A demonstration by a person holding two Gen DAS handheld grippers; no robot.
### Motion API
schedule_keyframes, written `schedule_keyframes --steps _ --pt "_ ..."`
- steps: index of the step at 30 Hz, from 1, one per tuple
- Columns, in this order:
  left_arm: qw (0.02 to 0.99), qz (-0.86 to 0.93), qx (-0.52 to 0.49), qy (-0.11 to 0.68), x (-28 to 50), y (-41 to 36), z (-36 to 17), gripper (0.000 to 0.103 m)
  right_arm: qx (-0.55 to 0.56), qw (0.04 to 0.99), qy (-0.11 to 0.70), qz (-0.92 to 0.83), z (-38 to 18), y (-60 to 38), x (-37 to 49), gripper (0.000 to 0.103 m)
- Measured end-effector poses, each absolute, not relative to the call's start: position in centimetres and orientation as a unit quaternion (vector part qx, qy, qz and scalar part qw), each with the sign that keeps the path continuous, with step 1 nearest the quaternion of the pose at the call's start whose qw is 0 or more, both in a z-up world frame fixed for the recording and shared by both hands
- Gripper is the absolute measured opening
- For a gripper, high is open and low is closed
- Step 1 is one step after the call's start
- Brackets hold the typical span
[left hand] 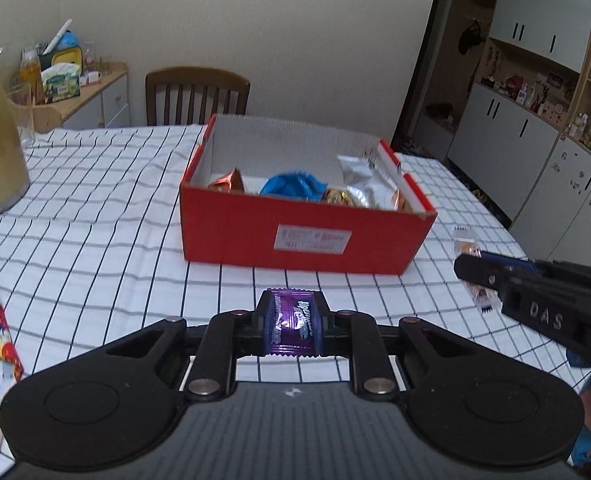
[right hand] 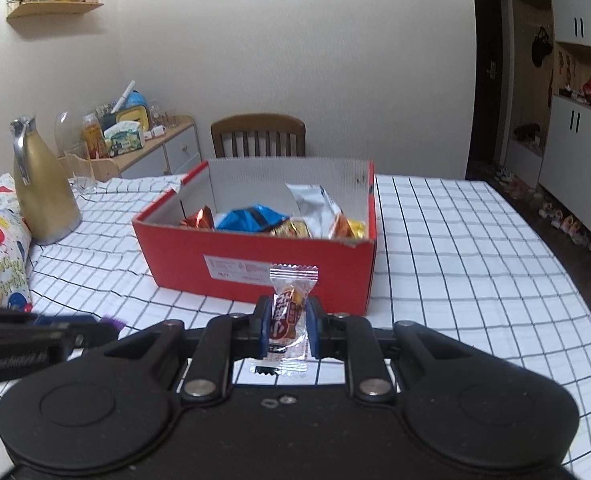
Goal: Organize snacks
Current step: 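Lift and carry the purple candy and wrapped sweet over the red box with both tools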
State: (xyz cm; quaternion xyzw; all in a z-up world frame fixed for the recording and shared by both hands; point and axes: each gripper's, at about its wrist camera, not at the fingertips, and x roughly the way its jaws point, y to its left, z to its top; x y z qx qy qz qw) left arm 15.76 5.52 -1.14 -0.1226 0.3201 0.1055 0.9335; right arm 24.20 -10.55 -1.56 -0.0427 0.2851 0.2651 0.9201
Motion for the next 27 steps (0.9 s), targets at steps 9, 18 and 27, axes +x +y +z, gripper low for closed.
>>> schedule_keyframes --steps 9,18,27 --pt "0.944 0.098 -0.104 0.299 18.5 5.9 1.4 0.019 -0.041 0.927 0.256 0.271 0.9 -10.5 24.0 0.017" --pt "0.948 0.102 -0.096 0.287 21.8 7.0 3.4 0.019 -0.038 0.934 0.236 0.265 2.1 -9.2 25.5 0.017" --pt "0.951 0.113 -0.068 0.281 25.0 8.1 4.7 0.019 -0.047 0.939 0.232 0.248 2.0 -7.3 28.2 0.017"
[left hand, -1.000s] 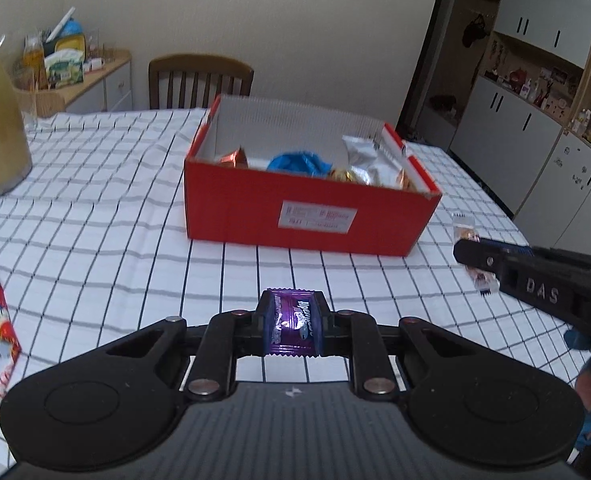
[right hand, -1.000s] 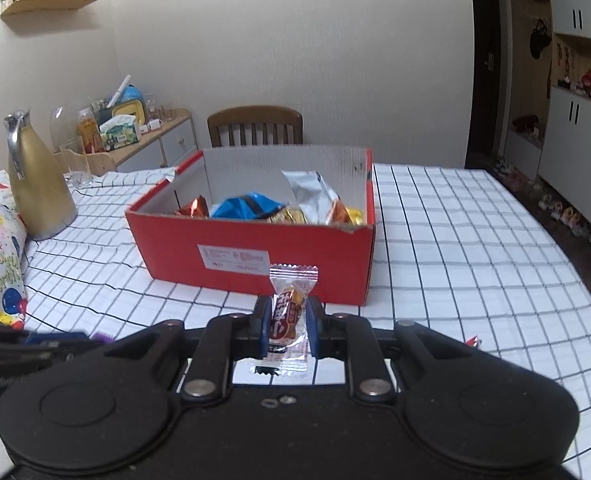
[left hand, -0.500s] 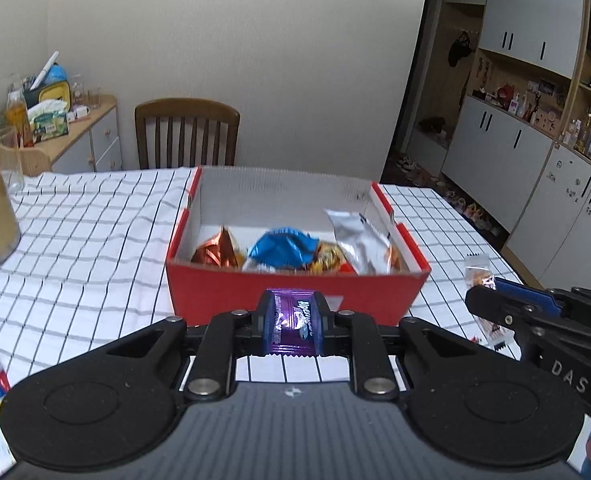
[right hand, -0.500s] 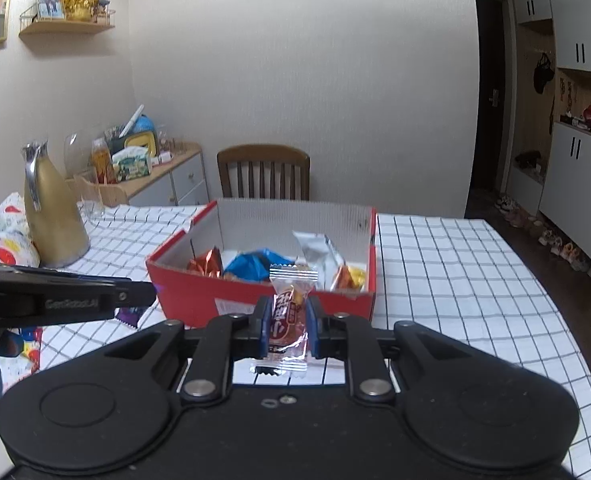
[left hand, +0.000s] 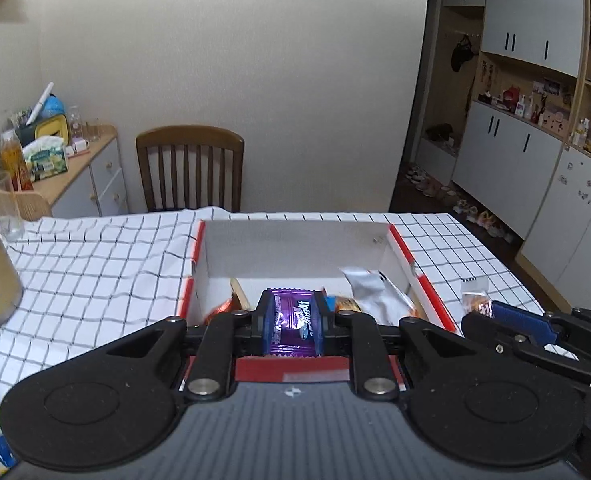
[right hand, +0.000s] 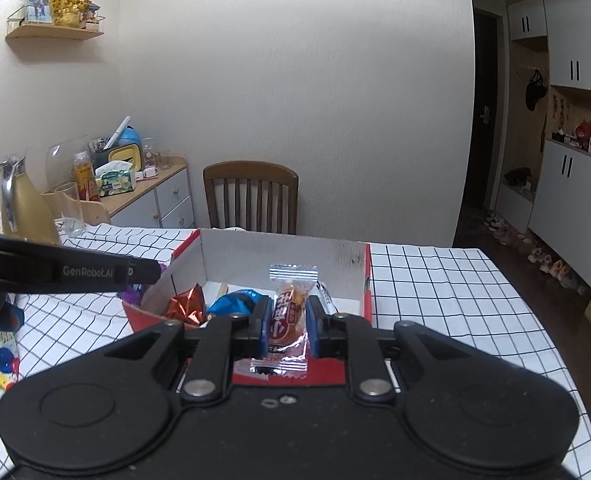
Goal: Organize snacks
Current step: 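Lift and carry the purple candy and wrapped sweet over the red box with both tools, then open both tools to drop the purple candy and wrapped sweet into the box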
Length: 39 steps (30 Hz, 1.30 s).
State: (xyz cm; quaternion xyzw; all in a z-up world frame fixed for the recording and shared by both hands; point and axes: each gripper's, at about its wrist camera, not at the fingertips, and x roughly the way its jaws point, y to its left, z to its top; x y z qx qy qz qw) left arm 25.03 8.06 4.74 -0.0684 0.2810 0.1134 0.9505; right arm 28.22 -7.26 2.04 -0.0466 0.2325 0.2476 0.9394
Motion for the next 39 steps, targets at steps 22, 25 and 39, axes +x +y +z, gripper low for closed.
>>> schedule_keyframes --steps 22,25,39 --pt "0.934 0.137 -0.046 0.326 32.9 12.0 2.1 0.019 -0.035 0.928 0.275 0.248 0.0 -3.8 34.1 0.017" --pt "0.932 0.137 -0.042 0.334 34.0 12.4 1.5 0.019 -0.036 0.926 0.285 0.246 -0.7 -3.3 34.9 0.017" --pt "0.920 0.150 -0.001 0.363 37.6 12.6 -1.4 0.019 -0.042 0.913 0.318 0.251 -2.8 -1.3 36.9 0.017"
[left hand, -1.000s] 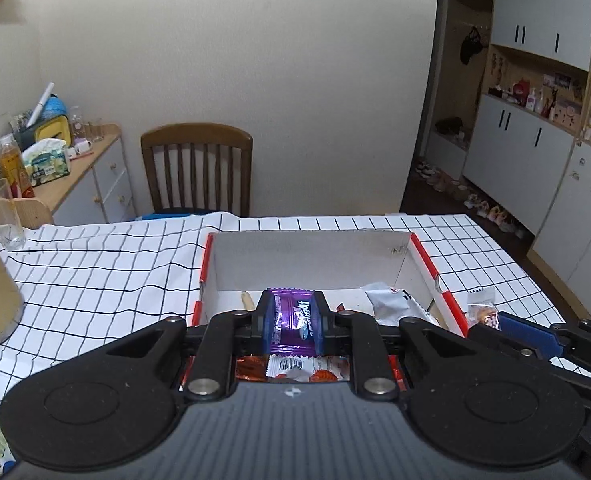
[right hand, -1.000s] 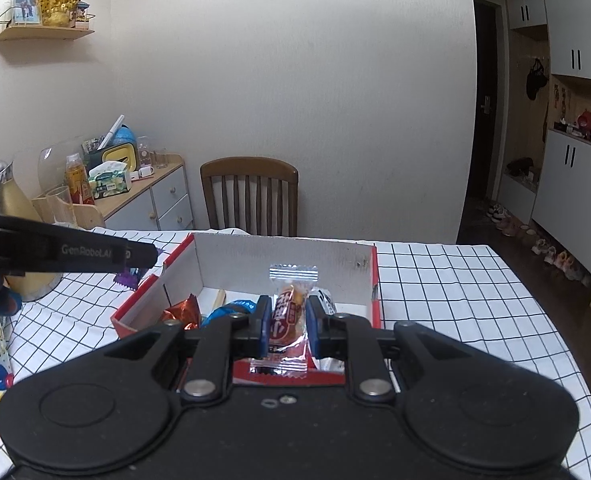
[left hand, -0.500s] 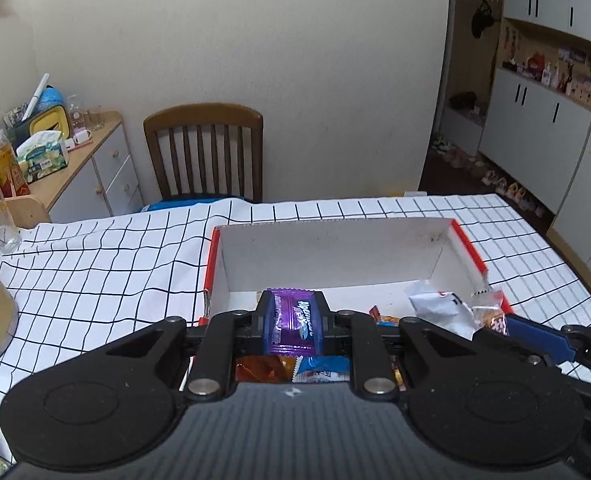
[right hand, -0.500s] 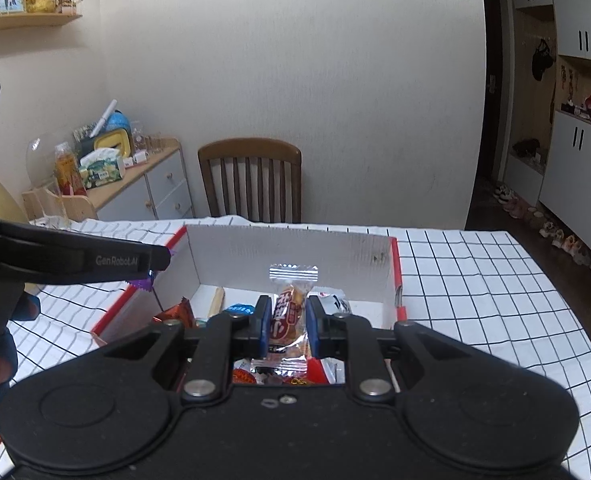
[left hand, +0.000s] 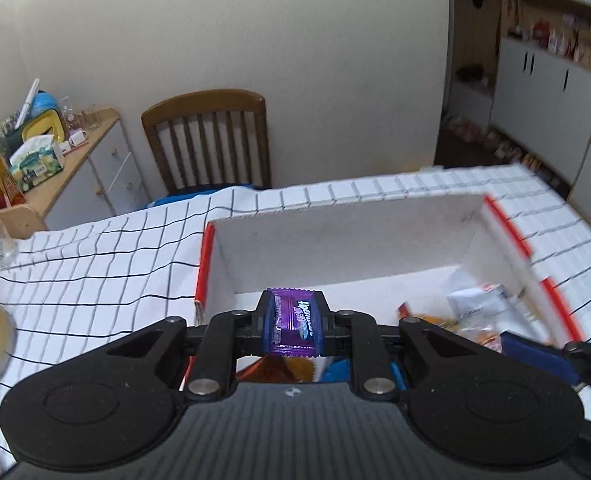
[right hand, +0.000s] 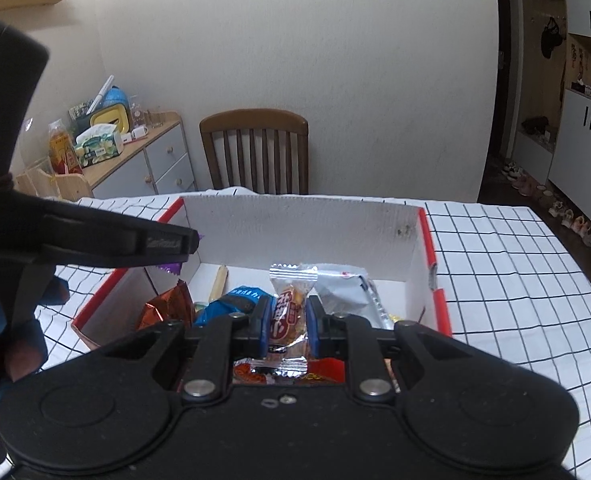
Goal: Organize snacks
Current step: 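Open both tools to drop the purple candy and wrapped sweet into the box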
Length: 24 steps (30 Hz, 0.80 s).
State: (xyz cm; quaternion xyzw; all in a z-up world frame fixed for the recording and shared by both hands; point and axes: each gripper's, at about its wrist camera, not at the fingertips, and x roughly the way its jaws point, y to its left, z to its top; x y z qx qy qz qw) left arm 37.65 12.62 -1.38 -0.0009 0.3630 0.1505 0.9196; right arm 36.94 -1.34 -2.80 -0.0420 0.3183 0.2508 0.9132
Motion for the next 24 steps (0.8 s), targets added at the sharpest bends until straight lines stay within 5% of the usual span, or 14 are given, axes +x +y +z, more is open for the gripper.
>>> schedule_keyframes --steps 17,24 --pt "0.904 0.143 -0.026 0.401 38.7 13.8 -3.7 0.019 -0.055 0.903 0.345 0.250 -4.2 -0.1 37.4 0.018" --pt "0.904 0.140 -0.044 0.403 38.2 13.9 -3.8 0.020 -0.054 0.900 0.349 0.254 -4.4 -0.4 36.9 0.025"
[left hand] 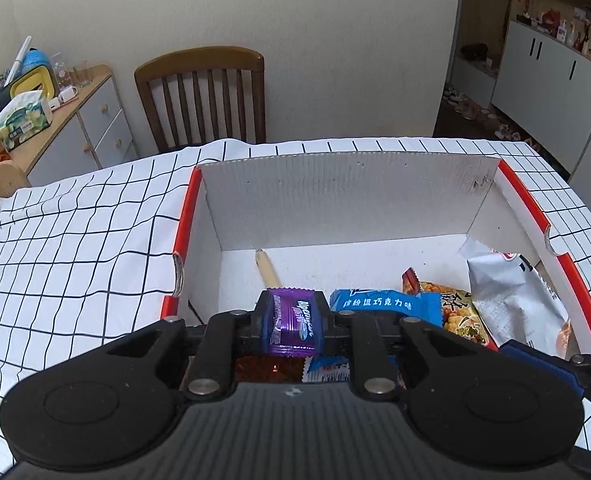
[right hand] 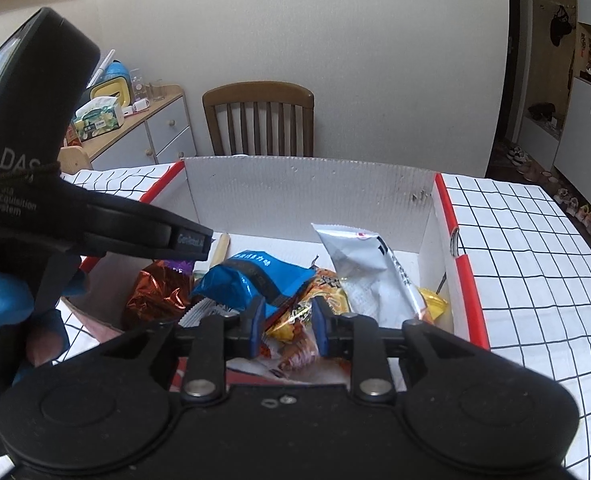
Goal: Organize snacks
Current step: 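Open both tools to drop the purple candy and wrapped sweet into the box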
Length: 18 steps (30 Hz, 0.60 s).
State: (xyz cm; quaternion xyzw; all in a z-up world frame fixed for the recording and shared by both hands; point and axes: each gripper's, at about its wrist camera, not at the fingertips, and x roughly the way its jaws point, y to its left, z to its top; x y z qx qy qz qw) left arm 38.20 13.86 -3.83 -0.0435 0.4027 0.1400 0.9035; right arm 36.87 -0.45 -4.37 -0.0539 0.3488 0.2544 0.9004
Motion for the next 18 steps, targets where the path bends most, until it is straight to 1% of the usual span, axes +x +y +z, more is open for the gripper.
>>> schedule_keyframes --steps 3,7,8,9,10,11,12,16,18 --pt "0.905 0.140 -0.049 0.398 37.8 13.9 -3.7 0.021 -0.054 0.901 0.348 0.254 -4.3 -0.6 36.8 0.027" --pt "0.908 0.143 -0.054 0.391 37.2 13.9 -3.3 0.031 -0.056 0.902 0.346 0.252 -4.1 -0.6 36.6 0.030" --pt "0.909 0.145 -0.054 0.386 37.0 13.9 -3.1 0.034 -0.056 0.903 0.345 0.251 -4.0 -0.6 36.4 0.032" --pt "0.911 0.146 -0.055 0.383 36.8 13.8 -2.9 0.046 -0.056 0.903 0.344 0.251 -3.9 -0.8 36.2 0.035" --pt "0.913 0.146 -0.056 0.378 36.5 13.7 -2.8 0.063 -0.057 0.904 0.341 0.251 -3.8 -0.9 36.0 0.036" --pt "0.915 0.148 -0.056 0.370 36.2 13.7 -2.5 0.068 -0.057 0.905 0.339 0.249 -3.7 -1.0 35.8 0.038" --pt "0.918 0.150 -0.054 0.362 35.9 13.6 -2.2 0.070 -0.056 0.906 0.338 0.248 -3.5 -1.1 35.7 0.040" --pt "0.922 0.149 -0.050 0.354 34.9 13.3 -1.4 0.071 -0.052 0.909 0.333 0.244 -3.0 -1.8 35.1 0.041" --pt "0.924 0.149 -0.051 0.349 34.4 13.1 -1.1 0.071 -0.049 0.911 0.331 0.242 -2.8 -2.2 34.7 0.044"
